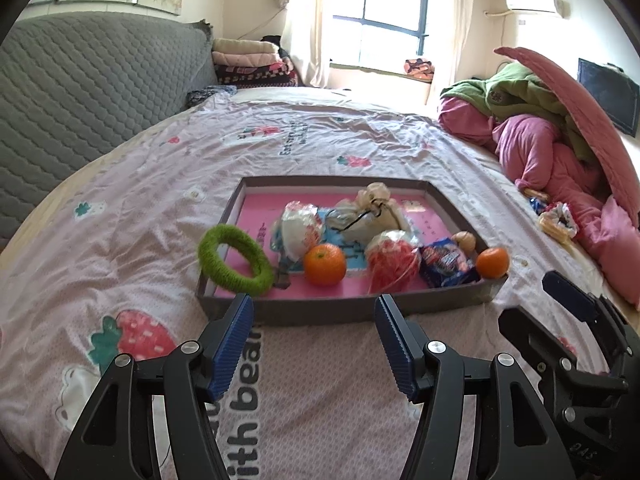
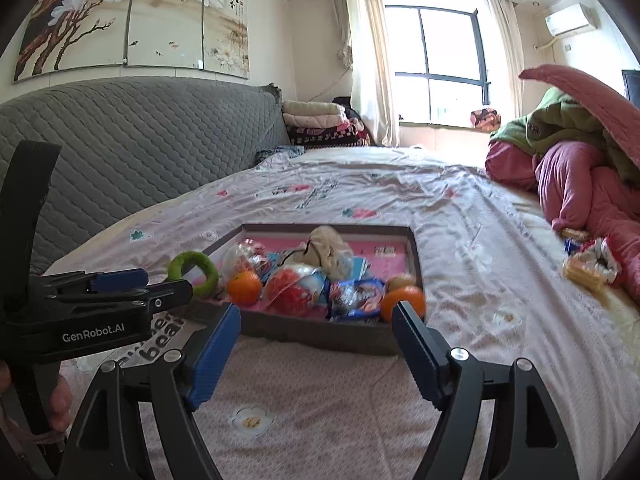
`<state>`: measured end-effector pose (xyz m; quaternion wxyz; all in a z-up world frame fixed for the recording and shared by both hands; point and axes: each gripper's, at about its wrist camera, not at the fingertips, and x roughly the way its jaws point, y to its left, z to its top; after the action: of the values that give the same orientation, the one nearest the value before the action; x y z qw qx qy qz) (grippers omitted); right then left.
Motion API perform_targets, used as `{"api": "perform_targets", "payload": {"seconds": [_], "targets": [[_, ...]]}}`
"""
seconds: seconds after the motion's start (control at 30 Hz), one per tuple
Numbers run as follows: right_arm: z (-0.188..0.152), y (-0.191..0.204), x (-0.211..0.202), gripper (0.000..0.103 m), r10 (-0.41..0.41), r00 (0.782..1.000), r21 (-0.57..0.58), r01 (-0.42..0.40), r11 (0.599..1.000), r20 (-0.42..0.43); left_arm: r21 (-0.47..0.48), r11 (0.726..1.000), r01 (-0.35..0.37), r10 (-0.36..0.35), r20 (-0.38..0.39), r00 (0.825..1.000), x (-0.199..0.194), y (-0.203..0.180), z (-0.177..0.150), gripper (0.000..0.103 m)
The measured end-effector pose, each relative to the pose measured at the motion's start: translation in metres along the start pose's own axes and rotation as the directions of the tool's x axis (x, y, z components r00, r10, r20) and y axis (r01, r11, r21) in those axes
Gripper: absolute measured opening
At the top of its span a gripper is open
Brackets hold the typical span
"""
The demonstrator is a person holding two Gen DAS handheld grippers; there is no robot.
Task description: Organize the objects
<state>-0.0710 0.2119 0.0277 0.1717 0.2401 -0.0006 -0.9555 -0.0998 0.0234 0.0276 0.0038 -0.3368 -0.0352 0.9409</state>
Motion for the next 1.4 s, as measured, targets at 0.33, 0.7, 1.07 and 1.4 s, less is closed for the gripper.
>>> {"api": "perform_targets", "payload": {"seconds": [0.33, 0.7, 1.07, 1.4], "targets": [[-0.017, 0.009, 0.004, 0.077, 0.012, 0.999, 0.004, -0.011, 1.000, -0.052, -0.014, 0.999, -0.039, 0.039, -0.015, 0.999, -0.001, 0.007, -0.018, 0.065], [-0.027, 0.011, 0.006, 0.078, -0.005, 0.997, 0.022, 0.006, 1.000, -0.077, -0.003, 0.997, -0.073, 0.073, -0.017, 0.997, 0.003, 0.013, -0.031, 0.066], [-0.036, 0.010, 0.009, 0.078, -0.041, 0.994, 0.037, 0.045, 0.998, -0.102, 0.017, 0.997, -0.075, 0.075, -0.002, 0.997, 0.006, 0.012, -0.039, 0.069], [-0.047, 0.016, 0.007, 0.078, -0.040, 0.992, 0.036, 0.045, 0.998, -0.118, 0.021, 0.998, -0.061, 0.061, -0.030, 0.998, 0.010, 0.010, -0.053, 0.069]]}}
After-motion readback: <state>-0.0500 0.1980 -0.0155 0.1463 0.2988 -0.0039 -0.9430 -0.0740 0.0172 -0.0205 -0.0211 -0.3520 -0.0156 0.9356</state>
